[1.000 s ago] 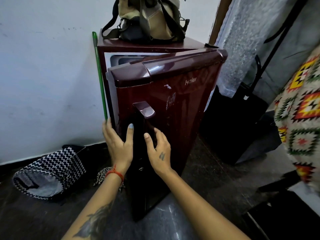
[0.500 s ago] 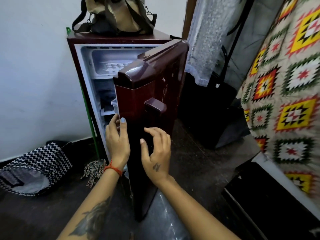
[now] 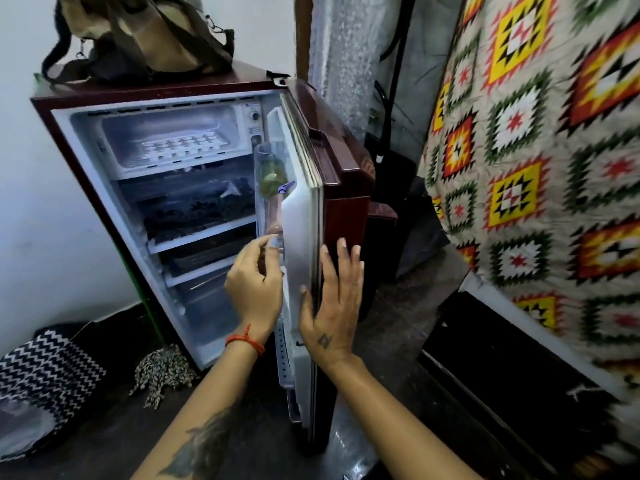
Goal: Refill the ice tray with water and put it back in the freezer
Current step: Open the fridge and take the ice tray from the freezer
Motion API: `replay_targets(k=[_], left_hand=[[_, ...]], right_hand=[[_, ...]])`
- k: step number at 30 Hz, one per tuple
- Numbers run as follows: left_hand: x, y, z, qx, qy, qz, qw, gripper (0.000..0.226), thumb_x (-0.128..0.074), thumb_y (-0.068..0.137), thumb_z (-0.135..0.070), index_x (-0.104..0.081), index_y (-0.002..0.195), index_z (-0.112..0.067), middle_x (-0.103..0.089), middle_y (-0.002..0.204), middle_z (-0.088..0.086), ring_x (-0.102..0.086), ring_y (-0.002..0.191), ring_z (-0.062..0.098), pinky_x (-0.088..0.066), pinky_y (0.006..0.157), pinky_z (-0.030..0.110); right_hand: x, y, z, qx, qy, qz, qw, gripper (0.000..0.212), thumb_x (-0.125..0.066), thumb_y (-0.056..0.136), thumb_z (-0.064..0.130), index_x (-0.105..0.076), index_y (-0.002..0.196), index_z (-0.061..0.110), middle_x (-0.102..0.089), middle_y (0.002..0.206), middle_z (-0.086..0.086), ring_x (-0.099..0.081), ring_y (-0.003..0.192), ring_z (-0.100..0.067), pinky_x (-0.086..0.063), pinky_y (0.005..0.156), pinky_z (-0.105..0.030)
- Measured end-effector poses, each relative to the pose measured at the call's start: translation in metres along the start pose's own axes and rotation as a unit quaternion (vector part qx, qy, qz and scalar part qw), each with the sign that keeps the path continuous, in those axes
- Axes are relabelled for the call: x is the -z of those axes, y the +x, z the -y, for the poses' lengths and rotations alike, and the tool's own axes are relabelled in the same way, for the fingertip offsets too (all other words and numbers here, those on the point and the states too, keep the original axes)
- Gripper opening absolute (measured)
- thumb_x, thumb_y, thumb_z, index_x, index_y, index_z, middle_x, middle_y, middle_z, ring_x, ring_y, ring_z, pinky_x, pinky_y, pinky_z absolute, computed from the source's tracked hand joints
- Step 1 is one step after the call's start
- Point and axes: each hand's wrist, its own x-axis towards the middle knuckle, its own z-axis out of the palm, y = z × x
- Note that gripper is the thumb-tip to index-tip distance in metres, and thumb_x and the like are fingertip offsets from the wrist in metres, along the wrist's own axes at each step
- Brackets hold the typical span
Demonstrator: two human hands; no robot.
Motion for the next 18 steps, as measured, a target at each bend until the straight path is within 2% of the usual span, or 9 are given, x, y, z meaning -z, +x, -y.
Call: replay_targets(k=[2,3,7,10,14,18], left_hand=[[-0.013,0.006,-0.003,-0.018,0.031,-0.026,0.999,0.026,-0.047,0.093,-0.03,-0.069,0.099,-0.015,-0.06,0.092,0.001,-0.058,0.08,0.017,-0.037,0.067,0.022],[-0.021,0.01,-0.001,-0.018,0.032,-0.012,0.999,0.025,-0.048,0.092,-0.027,-0.068,0.102,-0.014,-0.057,0.096,0.003,-0.055,0.087,0.017,-0.036,0.072,0.021],[-0.053,0.02,0.003,-0.019,0.005,0.148,0.989,0.039,-0.046,0.093,-0.032,-0.058,0.124,-0.01,-0.05,0.13,0.007,-0.045,0.123,0.02,-0.033,0.1,0.024],[-0.077,0.018,-0.003,-0.016,-0.004,0.222,0.975,0.044,-0.045,0.097,-0.035,-0.047,0.136,-0.013,-0.038,0.148,0.004,-0.023,0.143,0.02,-0.023,0.115,0.033],[-0.104,0.012,-0.014,-0.018,-0.003,0.259,0.966,0.051,-0.045,0.097,-0.04,-0.038,0.143,-0.018,-0.026,0.155,-0.001,-0.005,0.147,0.017,-0.015,0.118,0.038],[-0.132,0.011,-0.022,-0.046,0.004,0.266,0.963,0.058,-0.039,0.092,-0.049,-0.039,0.142,-0.02,-0.029,0.154,-0.002,-0.007,0.147,0.016,-0.011,0.119,0.042]], right_hand=[[0.005,0.004,-0.014,-0.014,-0.029,-0.015,0.999,0.059,-0.052,0.09,0.016,-0.029,0.144,0.011,-0.004,0.16,0.005,-0.004,0.148,-0.026,-0.01,0.119,-0.048],[0.008,0.007,-0.022,-0.023,-0.043,-0.023,0.999,0.058,-0.052,0.09,0.016,-0.029,0.144,0.011,0.0,0.16,0.007,-0.004,0.148,-0.026,-0.01,0.119,-0.048],[0.016,0.018,-0.044,-0.066,-0.076,-0.052,0.994,0.064,-0.054,0.089,0.014,-0.025,0.146,0.015,0.002,0.16,0.006,-0.005,0.148,-0.028,-0.013,0.119,-0.048],[0.026,0.025,-0.059,-0.105,-0.086,-0.064,0.989,0.069,-0.058,0.087,0.01,-0.024,0.146,0.017,-0.008,0.158,-0.006,-0.007,0.147,-0.029,-0.017,0.118,-0.048],[0.042,0.037,-0.085,-0.131,-0.095,-0.07,0.984,0.068,-0.059,0.086,0.006,-0.026,0.146,0.017,-0.013,0.157,-0.011,-0.012,0.147,-0.029,-0.021,0.117,-0.044],[0.055,0.051,-0.117,-0.156,-0.101,-0.068,0.98,0.071,-0.057,0.085,0.007,-0.024,0.146,0.021,-0.011,0.158,-0.012,-0.008,0.147,-0.023,-0.024,0.116,-0.042]])
